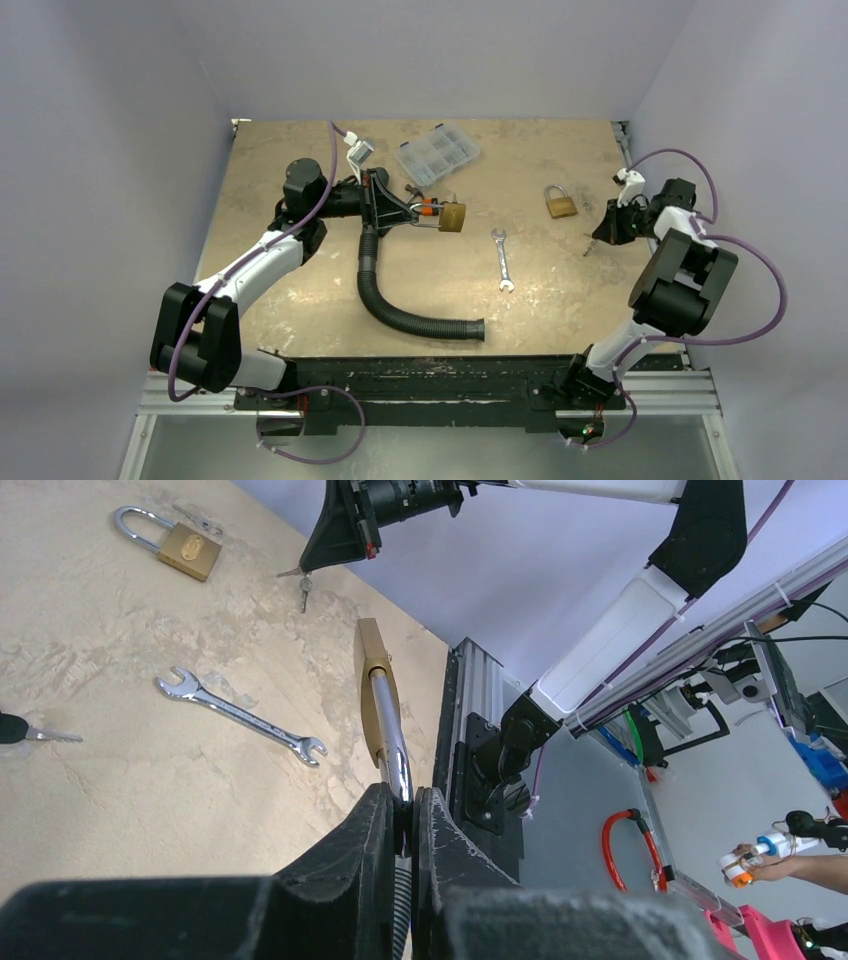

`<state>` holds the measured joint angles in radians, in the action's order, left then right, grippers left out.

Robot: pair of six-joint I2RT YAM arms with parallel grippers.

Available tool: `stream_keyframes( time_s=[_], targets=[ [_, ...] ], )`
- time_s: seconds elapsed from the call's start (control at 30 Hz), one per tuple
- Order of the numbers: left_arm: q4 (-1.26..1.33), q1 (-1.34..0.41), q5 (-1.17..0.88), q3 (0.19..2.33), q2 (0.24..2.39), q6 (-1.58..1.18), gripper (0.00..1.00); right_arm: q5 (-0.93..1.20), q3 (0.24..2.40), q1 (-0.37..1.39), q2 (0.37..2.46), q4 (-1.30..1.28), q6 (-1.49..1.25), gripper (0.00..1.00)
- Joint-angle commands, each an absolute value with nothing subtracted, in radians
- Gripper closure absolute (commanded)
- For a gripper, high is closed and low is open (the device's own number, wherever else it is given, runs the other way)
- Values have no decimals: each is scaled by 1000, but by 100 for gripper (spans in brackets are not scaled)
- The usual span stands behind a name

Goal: Lock with the key
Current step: Place the key at the center of the board, then place the lock at the center of the board.

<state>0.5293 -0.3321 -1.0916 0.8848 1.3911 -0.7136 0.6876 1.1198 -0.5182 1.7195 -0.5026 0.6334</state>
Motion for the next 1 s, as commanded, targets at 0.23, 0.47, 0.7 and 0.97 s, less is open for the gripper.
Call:
stream_keyframes(
  time_s=[0.23, 0.47, 0.7, 0.97],
  targets=[
    [583, -327, -1077, 908, 1364, -702, 100, 609, 1117, -529, 1707, -435, 672, 50],
    [575, -338, -1059, 908, 1380, -714, 100, 696, 1140, -516, 1584, -507, 726, 17],
    [542, -367, -1029, 917, 1411, -715, 100, 738, 1046, -269, 1302, -508, 743, 1],
    [518, -406, -1014, 916, 1420, -702, 100, 744, 1003, 77, 1118, -404, 676, 1]
  ],
)
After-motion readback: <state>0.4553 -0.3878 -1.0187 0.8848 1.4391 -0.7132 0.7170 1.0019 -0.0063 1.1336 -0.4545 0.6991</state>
